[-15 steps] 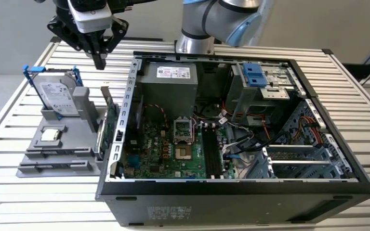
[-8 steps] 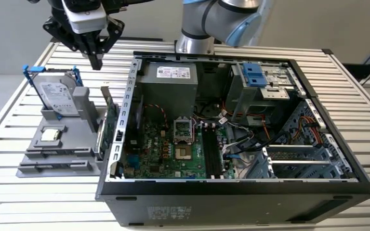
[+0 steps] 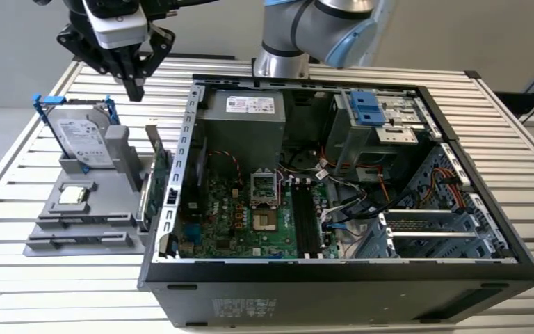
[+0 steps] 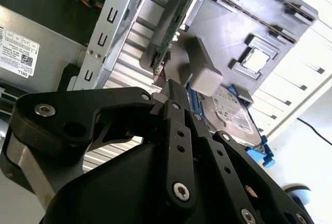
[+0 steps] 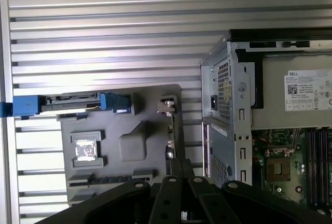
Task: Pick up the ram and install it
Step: 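Reach for the ram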
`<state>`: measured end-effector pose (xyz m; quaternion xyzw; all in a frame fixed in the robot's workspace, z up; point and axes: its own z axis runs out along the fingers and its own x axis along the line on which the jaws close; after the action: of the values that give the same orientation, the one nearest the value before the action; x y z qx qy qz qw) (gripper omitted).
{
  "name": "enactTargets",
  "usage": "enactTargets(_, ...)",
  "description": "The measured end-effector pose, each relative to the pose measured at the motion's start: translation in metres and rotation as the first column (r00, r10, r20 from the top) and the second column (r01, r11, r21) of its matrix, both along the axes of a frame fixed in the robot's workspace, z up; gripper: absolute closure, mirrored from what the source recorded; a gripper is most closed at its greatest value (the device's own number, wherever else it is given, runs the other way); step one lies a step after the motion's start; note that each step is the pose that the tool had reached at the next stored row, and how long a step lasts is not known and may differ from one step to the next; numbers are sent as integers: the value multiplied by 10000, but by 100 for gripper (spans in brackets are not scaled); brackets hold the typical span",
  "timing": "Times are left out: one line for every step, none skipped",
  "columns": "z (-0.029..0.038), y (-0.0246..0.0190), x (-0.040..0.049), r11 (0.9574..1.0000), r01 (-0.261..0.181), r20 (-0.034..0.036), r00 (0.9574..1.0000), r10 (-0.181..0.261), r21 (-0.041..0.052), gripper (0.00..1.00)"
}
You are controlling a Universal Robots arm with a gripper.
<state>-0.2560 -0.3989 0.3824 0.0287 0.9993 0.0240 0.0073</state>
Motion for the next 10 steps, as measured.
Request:
enactTargets(-1, 0, -7, 10000, -2, 0, 10000, 2, 0, 100)
enactTargets(-2, 0, -14, 10000, -4, 1, 10000, 4, 0, 100)
enactTargets(-2, 0, -22, 10000, -5, 0, 10000, 5, 0, 100)
enactTargets(-3, 0, -32, 10000, -7, 1, 10000, 7, 1, 100)
enactTargets(-4, 0, -43, 10000, -8, 0, 10000, 8, 0, 100)
enactTargets(-5, 0, -55, 10000, -9, 0, 10000, 9, 0, 100)
enactTargets(-5, 0, -65, 10000, -9, 0, 10000, 9, 0, 100)
enactTargets(-6, 0, -76, 10000, -10, 1, 10000, 10, 0, 100)
enactTargets(-6, 0, -88, 10000, -10, 1, 10000, 10, 1, 100)
enactTargets(-7, 0, -98, 10000, -11, 1, 10000, 11, 0, 100)
